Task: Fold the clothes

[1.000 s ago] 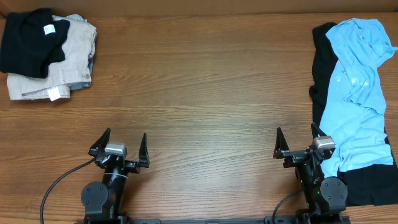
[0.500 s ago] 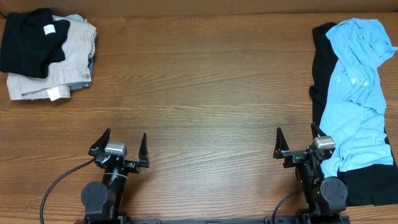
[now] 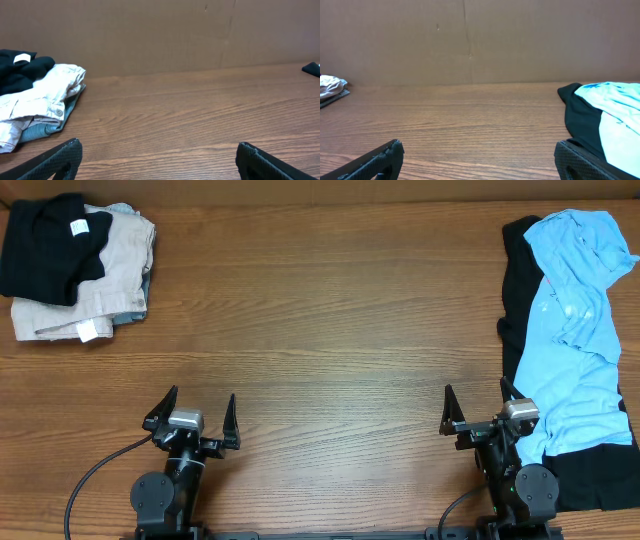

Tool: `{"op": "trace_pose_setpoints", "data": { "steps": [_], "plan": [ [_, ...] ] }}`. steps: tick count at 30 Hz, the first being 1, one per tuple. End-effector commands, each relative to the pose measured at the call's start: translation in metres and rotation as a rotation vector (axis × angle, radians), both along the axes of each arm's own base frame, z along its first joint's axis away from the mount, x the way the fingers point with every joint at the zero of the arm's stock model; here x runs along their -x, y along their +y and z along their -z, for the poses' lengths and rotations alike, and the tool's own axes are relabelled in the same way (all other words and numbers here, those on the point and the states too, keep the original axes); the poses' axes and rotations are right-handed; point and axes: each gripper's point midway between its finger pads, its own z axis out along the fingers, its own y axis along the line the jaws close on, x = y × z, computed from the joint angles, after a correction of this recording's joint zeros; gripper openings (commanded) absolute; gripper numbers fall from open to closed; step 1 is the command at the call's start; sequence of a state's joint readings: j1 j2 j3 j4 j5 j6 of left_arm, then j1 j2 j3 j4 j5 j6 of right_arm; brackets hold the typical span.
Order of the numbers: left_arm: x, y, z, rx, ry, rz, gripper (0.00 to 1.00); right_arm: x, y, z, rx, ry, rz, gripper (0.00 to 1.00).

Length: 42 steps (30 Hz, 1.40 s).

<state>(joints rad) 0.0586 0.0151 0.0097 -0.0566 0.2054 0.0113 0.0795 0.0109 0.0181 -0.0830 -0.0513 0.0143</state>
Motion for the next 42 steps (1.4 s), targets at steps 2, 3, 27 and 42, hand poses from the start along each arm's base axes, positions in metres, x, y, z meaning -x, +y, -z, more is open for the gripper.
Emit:
{"op": "trace_pose_setpoints", "data": {
  "steps": [2,3,27,42],
  "plan": [
    [0.0003,-0.0011,0.0000,-0.019,-0.009,0.005,1.00,-0.0002,-0.0002,0.0023,0.004,-0.002,0.003,1.00],
    [0.0003,-0.0011,0.0000,-0.019,-0.009,0.005,1.00,-0.0002,-0.0002,0.0023,0.004,-0.002,0.003,1.00],
    [0.0002,-0.0006,0.0000,-0.019,-0.008,0.002,1.00,-0.0002,-0.0002,0.0021,0.004,-0.002,0.003,1.00],
    [-0.0003,0.0026,-0.0010,-0.021,-0.012,-0.017,1.00,-0.0002,-0.0002,-0.0007,0.003,-0.014,0.003,1.00]
  ]
}}
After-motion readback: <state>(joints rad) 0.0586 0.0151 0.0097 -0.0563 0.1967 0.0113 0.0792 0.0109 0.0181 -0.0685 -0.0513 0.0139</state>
